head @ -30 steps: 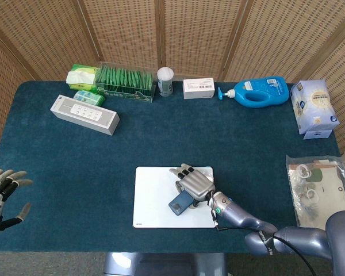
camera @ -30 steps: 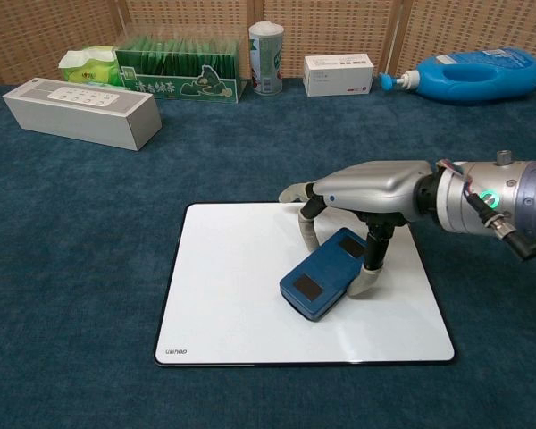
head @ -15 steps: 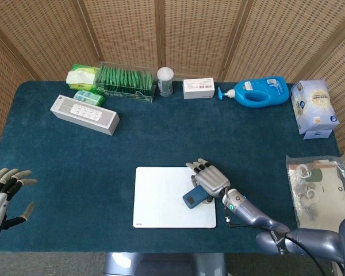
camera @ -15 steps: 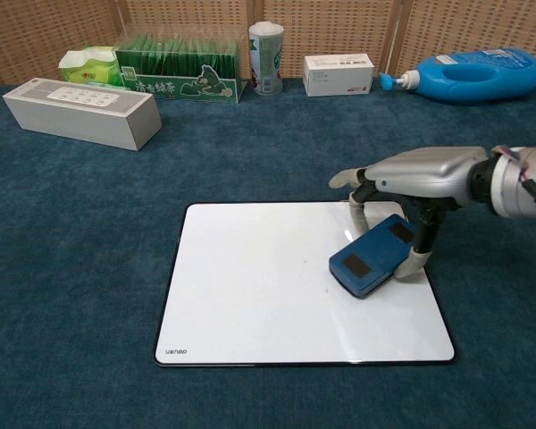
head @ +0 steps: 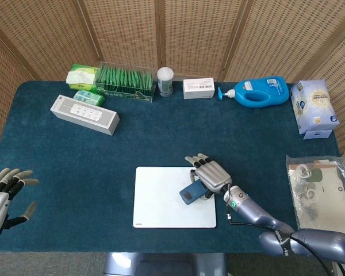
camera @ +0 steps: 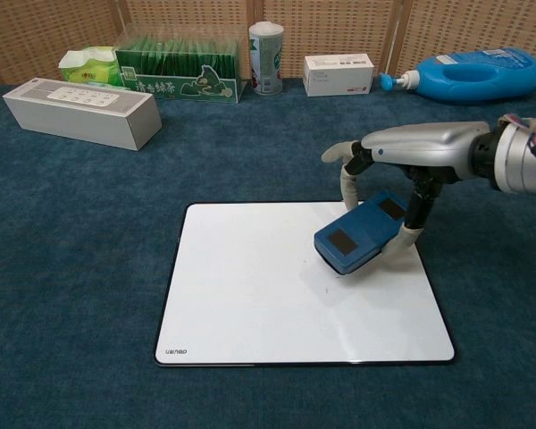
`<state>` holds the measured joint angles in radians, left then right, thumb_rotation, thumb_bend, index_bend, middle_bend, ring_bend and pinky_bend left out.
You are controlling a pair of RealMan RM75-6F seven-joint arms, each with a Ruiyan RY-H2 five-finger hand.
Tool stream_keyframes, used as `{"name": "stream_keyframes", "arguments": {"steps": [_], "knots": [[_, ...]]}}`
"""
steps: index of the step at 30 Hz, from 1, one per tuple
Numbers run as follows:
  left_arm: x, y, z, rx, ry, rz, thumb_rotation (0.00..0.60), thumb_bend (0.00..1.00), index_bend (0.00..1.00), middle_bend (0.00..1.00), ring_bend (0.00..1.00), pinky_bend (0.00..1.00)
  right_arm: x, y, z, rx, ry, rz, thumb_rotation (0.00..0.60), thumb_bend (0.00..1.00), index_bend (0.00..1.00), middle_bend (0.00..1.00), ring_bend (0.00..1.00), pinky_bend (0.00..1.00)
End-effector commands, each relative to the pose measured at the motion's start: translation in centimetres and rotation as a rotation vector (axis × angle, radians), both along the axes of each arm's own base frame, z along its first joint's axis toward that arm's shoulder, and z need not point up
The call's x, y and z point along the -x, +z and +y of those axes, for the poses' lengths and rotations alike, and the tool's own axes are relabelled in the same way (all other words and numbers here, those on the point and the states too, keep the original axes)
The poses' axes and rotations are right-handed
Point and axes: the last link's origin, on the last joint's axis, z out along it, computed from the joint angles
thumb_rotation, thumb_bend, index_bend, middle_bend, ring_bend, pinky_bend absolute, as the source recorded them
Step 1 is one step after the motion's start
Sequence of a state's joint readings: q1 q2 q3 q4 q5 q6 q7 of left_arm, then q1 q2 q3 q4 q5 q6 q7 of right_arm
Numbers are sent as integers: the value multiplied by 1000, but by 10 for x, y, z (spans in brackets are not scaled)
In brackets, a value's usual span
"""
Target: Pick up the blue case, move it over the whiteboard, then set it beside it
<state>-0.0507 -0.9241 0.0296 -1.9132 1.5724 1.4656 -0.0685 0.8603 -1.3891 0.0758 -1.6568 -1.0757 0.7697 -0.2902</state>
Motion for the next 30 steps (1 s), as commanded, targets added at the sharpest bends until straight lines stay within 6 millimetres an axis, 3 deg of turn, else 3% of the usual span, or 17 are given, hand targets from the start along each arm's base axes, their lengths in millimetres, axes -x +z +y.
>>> {"name": "stream_keyframes", "arguments": {"steps": [1, 7, 13, 18, 26, 30], "knots": [[4, 1, -1, -1, 17, 2, 600, 455, 286, 208, 132, 17, -9, -18, 6, -50, 21, -4, 600, 40, 668, 32, 0, 0], [8, 3, -1, -6, 21, -2, 600, 455, 286, 207, 133, 18, -24, -46, 17, -102, 61, -1, 600, 40, 668, 32, 0, 0], [11, 5, -2, -12, 28, -3, 600, 455, 286, 207, 133, 17, -19, -52, 19, -103, 62, 31, 600, 41, 667, 31, 0, 0], [10, 5, -2, -11, 24, -3, 600, 456, 286, 207, 133, 17, -12, -46, 17, -87, 51, 51, 600, 41, 668, 31, 0, 0], [4, 2, 1, -2, 5, -3, 600, 455, 286, 206, 133, 18, 15, -16, 11, -29, -3, 94, 600, 40, 669, 31, 0, 0], [4, 1, 1, -2, 4, -4, 600, 455, 285, 206, 133, 17, 17, -4, 7, -3, -12, 86, 600, 40, 668, 32, 0, 0]]}}
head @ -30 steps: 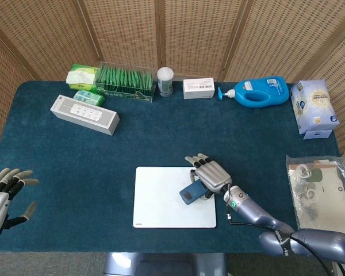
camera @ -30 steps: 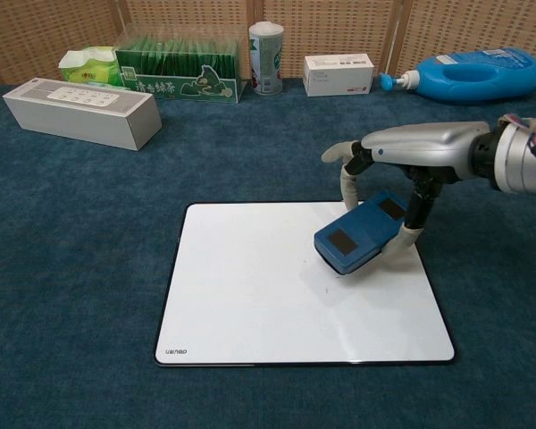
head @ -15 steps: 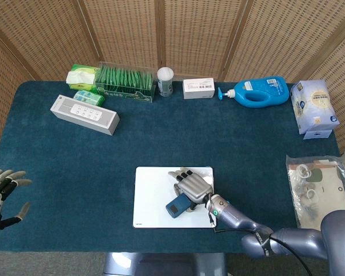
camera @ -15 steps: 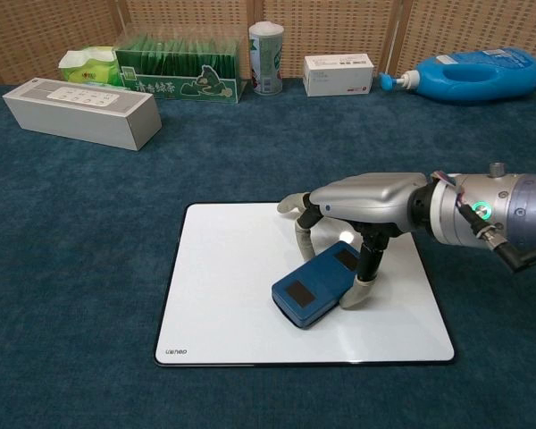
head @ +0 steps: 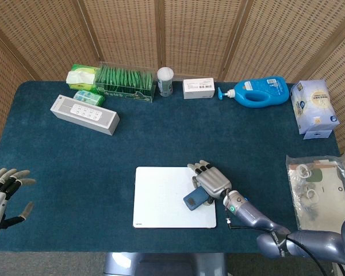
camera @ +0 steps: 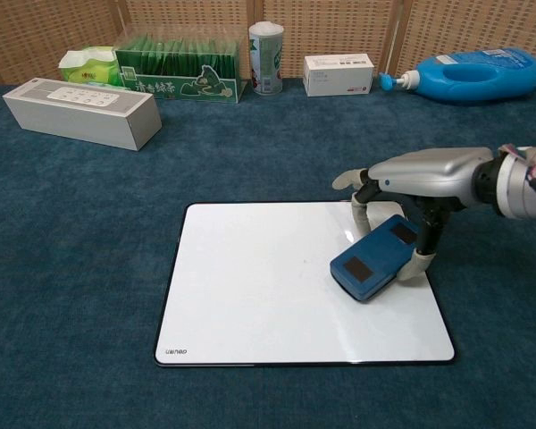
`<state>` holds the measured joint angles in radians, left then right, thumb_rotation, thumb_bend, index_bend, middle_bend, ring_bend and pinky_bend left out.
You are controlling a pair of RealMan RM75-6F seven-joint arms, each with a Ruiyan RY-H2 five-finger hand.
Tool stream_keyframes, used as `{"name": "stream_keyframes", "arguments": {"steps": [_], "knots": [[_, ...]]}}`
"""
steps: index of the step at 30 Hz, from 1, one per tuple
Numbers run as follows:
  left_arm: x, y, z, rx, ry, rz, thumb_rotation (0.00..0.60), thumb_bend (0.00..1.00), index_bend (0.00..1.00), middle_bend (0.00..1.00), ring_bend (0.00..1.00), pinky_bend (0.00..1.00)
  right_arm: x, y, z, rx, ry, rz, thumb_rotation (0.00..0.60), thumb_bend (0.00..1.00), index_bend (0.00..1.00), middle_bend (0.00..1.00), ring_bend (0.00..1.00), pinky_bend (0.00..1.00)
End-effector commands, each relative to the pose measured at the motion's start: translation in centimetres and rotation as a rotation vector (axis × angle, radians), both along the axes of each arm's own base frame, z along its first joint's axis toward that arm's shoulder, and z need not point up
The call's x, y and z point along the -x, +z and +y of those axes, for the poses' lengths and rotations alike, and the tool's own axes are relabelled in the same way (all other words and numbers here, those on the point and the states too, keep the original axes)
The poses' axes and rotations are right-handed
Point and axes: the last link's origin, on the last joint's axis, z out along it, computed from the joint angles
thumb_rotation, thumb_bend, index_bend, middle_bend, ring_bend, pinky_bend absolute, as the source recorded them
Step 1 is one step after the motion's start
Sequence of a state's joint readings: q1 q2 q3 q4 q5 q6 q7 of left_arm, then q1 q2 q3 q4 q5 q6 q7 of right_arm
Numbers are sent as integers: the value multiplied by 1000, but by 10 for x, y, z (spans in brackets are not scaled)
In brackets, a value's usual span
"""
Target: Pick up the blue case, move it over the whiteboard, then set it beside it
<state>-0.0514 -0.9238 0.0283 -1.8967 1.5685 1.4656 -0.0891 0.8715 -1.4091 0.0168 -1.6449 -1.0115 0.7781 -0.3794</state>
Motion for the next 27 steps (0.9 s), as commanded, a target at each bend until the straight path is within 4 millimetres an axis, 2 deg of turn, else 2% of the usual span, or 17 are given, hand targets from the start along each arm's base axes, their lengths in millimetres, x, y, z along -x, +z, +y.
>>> {"name": "stream_keyframes", "arguments": {"steps": [1, 5, 11, 20, 25, 27], "knots": [[0, -1, 0, 3, -1, -2, 600, 455, 285, 206, 133, 17, -1, 8, -1, 17, -4, -12, 600, 40, 668, 31, 0, 0], [-1, -3, 1, 7, -4, -5, 600, 455, 286, 206, 133, 17, -9, 12, 0, 20, 7, -36, 600, 40, 668, 31, 0, 0], [2, 0, 1, 1, 2, 0, 600, 455, 285, 205, 133, 17, -14, -7, 15, -39, 32, -18, 600, 41, 667, 31, 0, 0], [4, 2, -1, -3, 7, -3, 600, 454, 285, 206, 133, 17, -30, -29, 25, -82, 67, -26, 600, 40, 667, 31, 0, 0], [3, 2, -2, -6, 6, -2, 600, 456, 286, 205, 133, 17, -38, -36, 18, -77, 67, -38, 600, 39, 666, 32, 0, 0], [3, 2, -2, -4, 6, -1, 600, 455, 285, 206, 133, 18, -38, -37, 9, -59, 50, -39, 600, 40, 666, 32, 0, 0]]}}
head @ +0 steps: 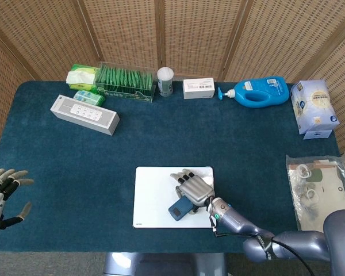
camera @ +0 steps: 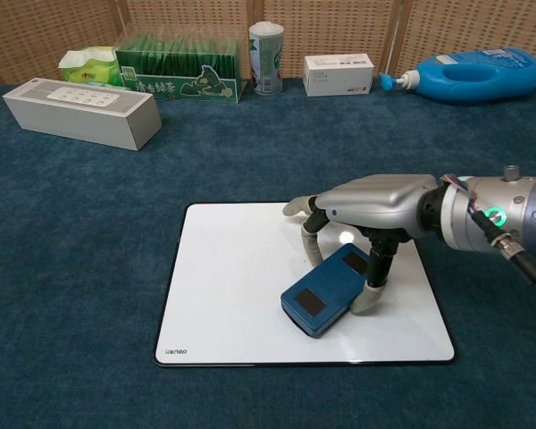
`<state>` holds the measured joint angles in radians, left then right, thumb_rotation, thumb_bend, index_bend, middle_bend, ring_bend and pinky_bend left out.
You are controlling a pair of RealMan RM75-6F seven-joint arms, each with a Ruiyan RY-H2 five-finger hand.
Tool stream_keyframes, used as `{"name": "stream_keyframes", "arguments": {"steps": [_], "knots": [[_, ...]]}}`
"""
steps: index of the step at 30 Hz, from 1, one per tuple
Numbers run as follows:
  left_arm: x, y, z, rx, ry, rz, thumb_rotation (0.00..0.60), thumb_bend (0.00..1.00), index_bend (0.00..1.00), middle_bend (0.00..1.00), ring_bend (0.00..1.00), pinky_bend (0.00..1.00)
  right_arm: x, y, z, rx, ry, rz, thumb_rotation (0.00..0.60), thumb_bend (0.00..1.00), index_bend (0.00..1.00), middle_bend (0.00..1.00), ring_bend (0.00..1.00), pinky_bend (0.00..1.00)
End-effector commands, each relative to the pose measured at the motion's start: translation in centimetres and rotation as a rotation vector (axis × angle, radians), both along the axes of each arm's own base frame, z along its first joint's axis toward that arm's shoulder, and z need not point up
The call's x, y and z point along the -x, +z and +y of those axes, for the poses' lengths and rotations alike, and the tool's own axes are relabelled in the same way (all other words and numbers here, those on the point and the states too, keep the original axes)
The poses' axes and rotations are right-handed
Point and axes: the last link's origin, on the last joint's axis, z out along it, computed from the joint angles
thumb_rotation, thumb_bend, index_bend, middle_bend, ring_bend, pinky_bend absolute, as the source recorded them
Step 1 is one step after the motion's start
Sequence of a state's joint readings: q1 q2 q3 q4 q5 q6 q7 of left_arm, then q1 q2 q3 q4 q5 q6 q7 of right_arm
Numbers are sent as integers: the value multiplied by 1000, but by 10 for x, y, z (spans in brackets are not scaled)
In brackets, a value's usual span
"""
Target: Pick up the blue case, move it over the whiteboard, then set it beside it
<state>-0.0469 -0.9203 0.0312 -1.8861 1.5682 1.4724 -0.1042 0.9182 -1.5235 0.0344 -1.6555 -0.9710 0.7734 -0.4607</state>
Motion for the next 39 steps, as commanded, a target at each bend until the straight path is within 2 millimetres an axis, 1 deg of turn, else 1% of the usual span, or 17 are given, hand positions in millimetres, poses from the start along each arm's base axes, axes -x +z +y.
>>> {"name": "stream_keyframes", "arguments": {"steps": [1, 2, 5, 6, 9, 11, 14, 21, 29, 31, 33, 34, 36, 38, 39], "knots": [[0, 0, 0, 1, 0, 0, 600, 455, 285, 206, 133, 17, 0, -1, -12, 21, -21, -1, 600, 41, 667, 32, 0, 0], [-1, 0, 0, 1, -1, 1, 600, 455, 285, 206, 133, 17, 1, 0, -18, 33, -29, 1, 600, 41, 667, 32, 0, 0], [-1, 0, 1, 1, -2, 3, 600, 455, 285, 205, 133, 17, 2, 2, -25, 50, -39, 1, 600, 40, 666, 32, 0, 0], [-1, 0, 1, 1, -3, 4, 600, 455, 285, 205, 133, 17, 4, 4, -31, 66, -51, -1, 600, 40, 666, 32, 0, 0], [-2, -1, 2, 3, -3, 5, 600, 456, 285, 205, 133, 17, 6, 7, -38, 83, -62, -2, 600, 40, 665, 32, 0, 0], [-3, -2, 2, 5, -4, 5, 600, 455, 285, 205, 133, 17, 7, 8, -40, 86, -64, -5, 600, 40, 665, 32, 0, 0], [-4, -3, 3, 8, -7, 6, 600, 455, 285, 205, 133, 17, 6, 6, -38, 78, -61, -8, 600, 40, 665, 32, 0, 0], [-5, 0, 2, -1, -9, 10, 600, 455, 285, 205, 132, 17, 5, -2, -26, 47, -35, 4, 600, 37, 665, 32, 0, 0], [-5, 1, 1, -3, -11, 8, 600, 455, 285, 205, 133, 17, 10, 2, -21, 52, -36, 13, 600, 36, 665, 33, 0, 0], [-5, 1, 0, -3, -13, 7, 600, 455, 285, 205, 132, 17, 15, 6, -21, 63, -46, 18, 600, 36, 664, 33, 0, 0], [-5, 1, 1, -2, -15, 6, 600, 455, 285, 205, 132, 17, 26, 16, -23, 90, -70, 34, 600, 38, 665, 33, 0, 0], [-5, 1, 1, 1, -19, 4, 600, 455, 285, 205, 132, 17, 40, 30, -28, 133, -105, 52, 600, 38, 665, 33, 0, 0], [-5, 0, 1, 3, -21, 3, 600, 455, 285, 205, 133, 17, 48, 42, -29, 154, -123, 59, 600, 38, 666, 33, 0, 0], [-7, -1, 2, 7, -27, 1, 600, 455, 285, 205, 133, 18, 58, 61, -32, 197, -144, 64, 600, 38, 666, 33, 0, 0], [-7, -1, 2, 8, -29, 0, 600, 455, 285, 205, 133, 18, 59, 67, -32, 207, -147, 62, 600, 38, 666, 33, 0, 0]]}}
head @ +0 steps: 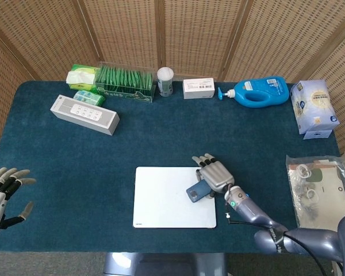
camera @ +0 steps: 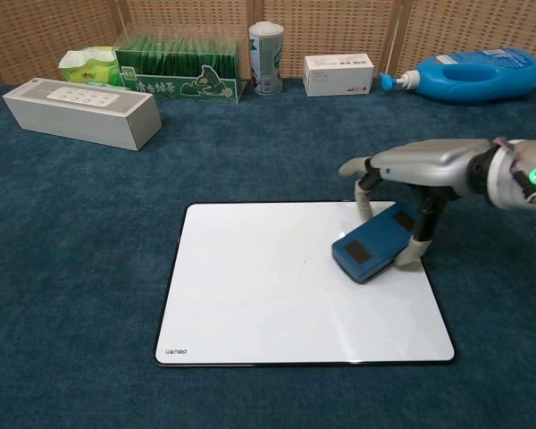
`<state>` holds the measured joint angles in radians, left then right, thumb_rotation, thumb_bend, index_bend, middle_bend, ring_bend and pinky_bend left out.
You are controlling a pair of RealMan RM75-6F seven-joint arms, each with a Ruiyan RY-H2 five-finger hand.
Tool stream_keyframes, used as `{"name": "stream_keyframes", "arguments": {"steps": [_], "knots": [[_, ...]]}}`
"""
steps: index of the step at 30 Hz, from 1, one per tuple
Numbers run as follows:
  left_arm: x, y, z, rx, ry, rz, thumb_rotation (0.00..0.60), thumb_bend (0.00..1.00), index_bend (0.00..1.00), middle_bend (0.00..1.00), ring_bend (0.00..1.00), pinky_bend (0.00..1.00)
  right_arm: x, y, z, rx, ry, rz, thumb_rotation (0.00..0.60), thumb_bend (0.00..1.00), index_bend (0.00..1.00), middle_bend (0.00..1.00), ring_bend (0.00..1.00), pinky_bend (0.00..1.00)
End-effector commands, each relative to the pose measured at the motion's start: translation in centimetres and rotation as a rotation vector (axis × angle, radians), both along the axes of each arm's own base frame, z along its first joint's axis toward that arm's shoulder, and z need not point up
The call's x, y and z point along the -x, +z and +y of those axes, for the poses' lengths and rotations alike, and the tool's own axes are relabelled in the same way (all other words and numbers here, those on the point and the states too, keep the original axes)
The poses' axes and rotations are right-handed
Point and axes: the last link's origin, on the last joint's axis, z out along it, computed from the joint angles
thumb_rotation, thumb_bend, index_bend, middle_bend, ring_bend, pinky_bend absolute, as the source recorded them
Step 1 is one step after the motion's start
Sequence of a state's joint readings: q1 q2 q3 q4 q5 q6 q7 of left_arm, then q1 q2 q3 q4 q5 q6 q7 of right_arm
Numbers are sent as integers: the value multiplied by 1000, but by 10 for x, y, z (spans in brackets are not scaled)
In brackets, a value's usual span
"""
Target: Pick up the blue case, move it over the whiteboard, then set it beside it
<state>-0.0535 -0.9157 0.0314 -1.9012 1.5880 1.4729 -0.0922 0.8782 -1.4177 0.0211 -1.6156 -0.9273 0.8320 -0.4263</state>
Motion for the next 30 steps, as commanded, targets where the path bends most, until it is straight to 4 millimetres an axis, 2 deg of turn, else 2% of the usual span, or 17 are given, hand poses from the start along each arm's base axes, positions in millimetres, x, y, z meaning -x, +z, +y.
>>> {"name": "stream_keyframes", "arguments": {"steps": [1, 6, 12, 22, 30], "knots": [[-1, -1, 1, 2, -4, -1, 600, 455, 285, 205, 132, 18, 15, 29, -1, 61, -40, 2, 600, 38, 667, 33, 0, 0], [-8, -5, 3, 8, -24, -9, 600, 455, 285, 205, 133, 18, 12, 56, -4, 127, -40, -46, 600, 37, 667, 33, 0, 0], [-11, -7, 3, 15, -29, -5, 600, 454, 285, 205, 132, 17, 10, 59, 0, 120, -38, -77, 600, 37, 667, 35, 0, 0], [-12, -6, 1, 14, -22, 2, 600, 455, 285, 205, 133, 17, 0, 37, 10, 58, -10, -89, 600, 37, 667, 35, 0, 0], [-9, -8, 2, 21, -12, 1, 600, 455, 285, 205, 132, 17, -32, -7, 18, -59, 7, -149, 600, 38, 668, 35, 0, 0]]}}
